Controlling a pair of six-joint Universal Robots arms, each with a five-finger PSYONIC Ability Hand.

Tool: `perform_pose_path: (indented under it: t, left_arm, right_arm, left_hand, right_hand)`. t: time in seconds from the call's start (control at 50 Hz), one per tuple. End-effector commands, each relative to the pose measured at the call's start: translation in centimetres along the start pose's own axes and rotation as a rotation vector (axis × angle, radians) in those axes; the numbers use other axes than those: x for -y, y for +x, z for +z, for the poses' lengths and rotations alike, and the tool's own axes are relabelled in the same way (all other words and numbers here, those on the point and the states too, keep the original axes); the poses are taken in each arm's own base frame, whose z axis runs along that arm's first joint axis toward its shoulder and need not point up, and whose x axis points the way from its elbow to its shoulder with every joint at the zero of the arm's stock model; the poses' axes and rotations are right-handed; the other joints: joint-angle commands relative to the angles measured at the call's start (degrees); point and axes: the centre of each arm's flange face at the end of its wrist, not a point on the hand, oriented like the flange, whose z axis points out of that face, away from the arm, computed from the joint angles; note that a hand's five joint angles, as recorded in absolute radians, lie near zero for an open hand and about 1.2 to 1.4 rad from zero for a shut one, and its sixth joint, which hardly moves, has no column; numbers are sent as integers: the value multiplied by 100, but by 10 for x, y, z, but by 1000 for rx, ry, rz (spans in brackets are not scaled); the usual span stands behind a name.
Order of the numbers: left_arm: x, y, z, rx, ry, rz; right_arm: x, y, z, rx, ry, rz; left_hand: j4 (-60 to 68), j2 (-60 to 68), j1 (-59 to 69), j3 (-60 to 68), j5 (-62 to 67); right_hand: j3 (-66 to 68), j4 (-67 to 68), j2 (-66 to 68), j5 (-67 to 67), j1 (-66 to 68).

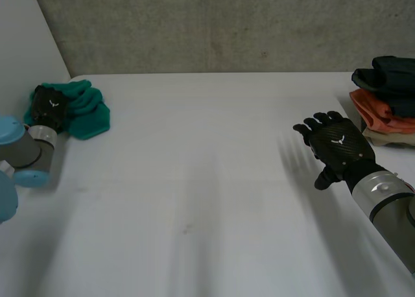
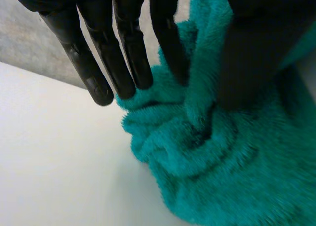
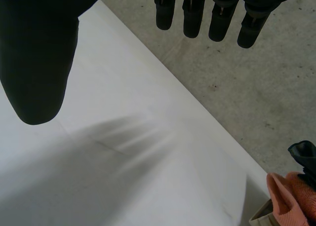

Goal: Fold the laundry.

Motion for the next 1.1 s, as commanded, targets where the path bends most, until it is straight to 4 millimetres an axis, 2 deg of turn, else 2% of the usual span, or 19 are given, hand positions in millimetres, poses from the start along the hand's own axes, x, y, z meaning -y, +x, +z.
perform_pose_path:
  t: [0.02,0.06,0.12,0.24,0.3,0.34,0.38,0.42,0.48,0.5,0.52,0.6,0.66,0.74,0.76,0.8,0.84,0.96,1.1]
  left_arm:
    - [25,-9,7,31,58,-77]
    - [46,-16,6,39,75,-136]
    - [104,-51,-7,47,134,-308]
    - [172,-114,-37,70,242,-589]
    - [219,-130,-68,23,310,-749]
    - [263,-136,-106,-65,396,-871]
    - [277,-143,-120,-88,439,-899]
    - [279,-141,-131,-130,443,-926]
    - [286,-105,-161,-289,395,-965]
    - [299,-95,-176,-352,410,-970]
    - [327,-76,-211,-489,460,-986]
    - [371,-41,-285,-739,550,-999]
    - [375,-29,-302,-776,546,-997]
    - [360,10,-307,-816,445,-982]
    - [357,30,-312,-845,410,-943]
    - [356,43,-316,-854,403,-883]
    - [352,55,-321,-839,386,-771]
    - [345,41,-309,-660,331,-613]
    - [321,-6,-294,-441,196,-599]
  right_arm:
    - [0,0,0,-3,1,-2]
    - [0,1,0,-4,0,0]
    - [0,1,0,-5,1,0]
    - [1,2,-1,-8,4,-1]
    - [3,3,-1,-14,8,-1]
    - [3,5,-1,-19,9,-1]
    - [3,6,-2,-22,9,-2]
    - [5,7,-3,-26,14,-3]
    - [7,11,-4,-42,20,-5]
    - [7,16,-4,-56,21,-5]
    - [7,18,-4,-63,21,-4]
    - [6,28,-3,-93,16,-3]
    - [6,31,-3,-98,10,3]
    - [5,30,-3,-98,7,12]
    - [5,30,-3,-98,6,13]
    - [5,29,-4,-95,4,13]
    - [4,29,-5,-91,-6,22]
    - [3,26,-12,-71,-93,107]
    - [15,21,-30,-30,-259,238]
  left_hand:
    - [3339,3211,2791,3246,3380]
    - [3339,3211,2791,3246,3380]
    - [3339,3211,2791,3246,3380]
    - [3339,3211,2791,3246,3380]
    - [3339,3211,2791,3246,3380]
    - [3339,3211,2791,3246,3380]
    - [3339,3211,2791,3246,3380]
    - [3339,3211,2791,3246,3380]
    - [3339,3211,2791,3246,3380]
    - [3339,3211,2791,3246,3380]
    - [3339,3211,2791,3246,3380]
    - [3339,3211,2791,3246,3380]
    - [3339,3211,2791,3246,3380]
    - [3339,3211,2791,3246,3380]
    - [1393,1265,845,1300,1434]
    - [-1136,-1265,-1684,-1230,-1096]
    - [-2359,-2487,-2907,-2452,-2318]
    - [-3168,-3297,-3716,-3261,-3127]
    - [-3084,-3213,-3632,-3178,-3044]
  right_hand:
    - [-183,-206,-197,-261,-299]
    - [-183,-206,-197,-261,-299]
    - [-183,-206,-197,-261,-299]
    - [-183,-206,-197,-261,-299]
    - [-183,-206,-197,-261,-299]
    - [-183,-206,-197,-261,-299]
    - [-183,-206,-197,-261,-299]
    - [-183,-206,-197,-261,-299]
    - [-183,-206,-197,-261,-299]
    - [-183,-206,-197,-261,-299]
    - [-183,-206,-197,-261,-299]
    - [-183,-206,-197,-261,-299]
    - [-183,-206,-197,-261,-299]
    - [-183,-206,-197,-261,-299]
    - [-183,-206,-197,-261,-299]
    - [-183,-206,-197,-261,-299]
    - [-183,-206,-197,-261,-299]
    - [-183,-206,-197,-261,-299]
    - [-183,-206,-197,-261,-299]
